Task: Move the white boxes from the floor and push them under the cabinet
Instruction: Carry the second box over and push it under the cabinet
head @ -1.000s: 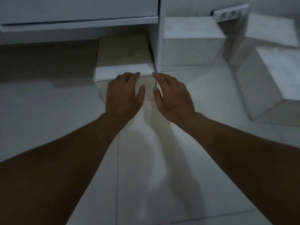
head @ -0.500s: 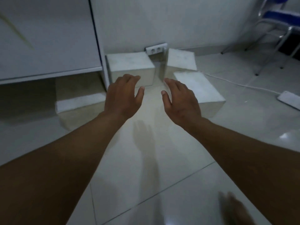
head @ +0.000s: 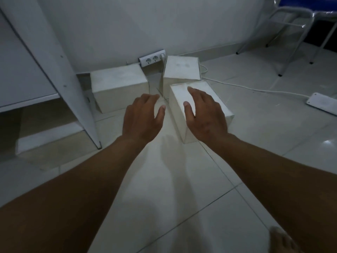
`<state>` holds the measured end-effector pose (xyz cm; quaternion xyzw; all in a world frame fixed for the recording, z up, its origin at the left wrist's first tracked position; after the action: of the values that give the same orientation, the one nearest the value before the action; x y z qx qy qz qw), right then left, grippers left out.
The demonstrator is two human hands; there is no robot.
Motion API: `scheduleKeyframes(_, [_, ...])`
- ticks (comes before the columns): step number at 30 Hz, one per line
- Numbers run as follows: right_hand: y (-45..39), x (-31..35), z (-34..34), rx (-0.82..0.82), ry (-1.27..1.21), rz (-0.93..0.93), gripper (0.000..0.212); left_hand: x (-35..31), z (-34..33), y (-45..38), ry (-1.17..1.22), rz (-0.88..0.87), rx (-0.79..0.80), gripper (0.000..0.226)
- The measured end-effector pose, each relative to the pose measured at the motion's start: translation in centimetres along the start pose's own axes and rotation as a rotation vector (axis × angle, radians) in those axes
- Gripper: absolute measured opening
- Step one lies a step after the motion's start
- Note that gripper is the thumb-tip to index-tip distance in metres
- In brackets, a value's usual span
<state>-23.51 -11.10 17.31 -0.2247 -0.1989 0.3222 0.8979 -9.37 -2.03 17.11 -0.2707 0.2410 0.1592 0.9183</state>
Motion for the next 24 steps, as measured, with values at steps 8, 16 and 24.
scheduleKeyframes(8, [-6.5,-11.6,-5.3,0.096,-0.016,-0.027,0.047,-2.1,-10.8,-7.4,0.005,0.148,-0.009,0.047])
scheduleKeyframes(16, [-10.8,-20.3,-11.6,0.194,-0.134,-0.035,0.051,-2.7,-18.9,-12.6,-0.055,0.308,0.019,0.047])
scheduleKeyframes(24, [-13.5,-24.2,-16.1,0.279,-0.141,-0.189,0.063,-0.4,-22.2,-15.9,-0.081,0.346,0.015,0.050])
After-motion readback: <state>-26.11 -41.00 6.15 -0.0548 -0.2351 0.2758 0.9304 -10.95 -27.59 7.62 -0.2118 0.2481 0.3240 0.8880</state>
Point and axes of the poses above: each hand's wrist, its own y-axis away from the middle knuckle, its own z-axis out of the back of the hand, x = y × z, the point moved 10 cm from there along -y, towards the middle knuckle, and after that the axes turned 11 degrees about y, right-handed, at the moved point
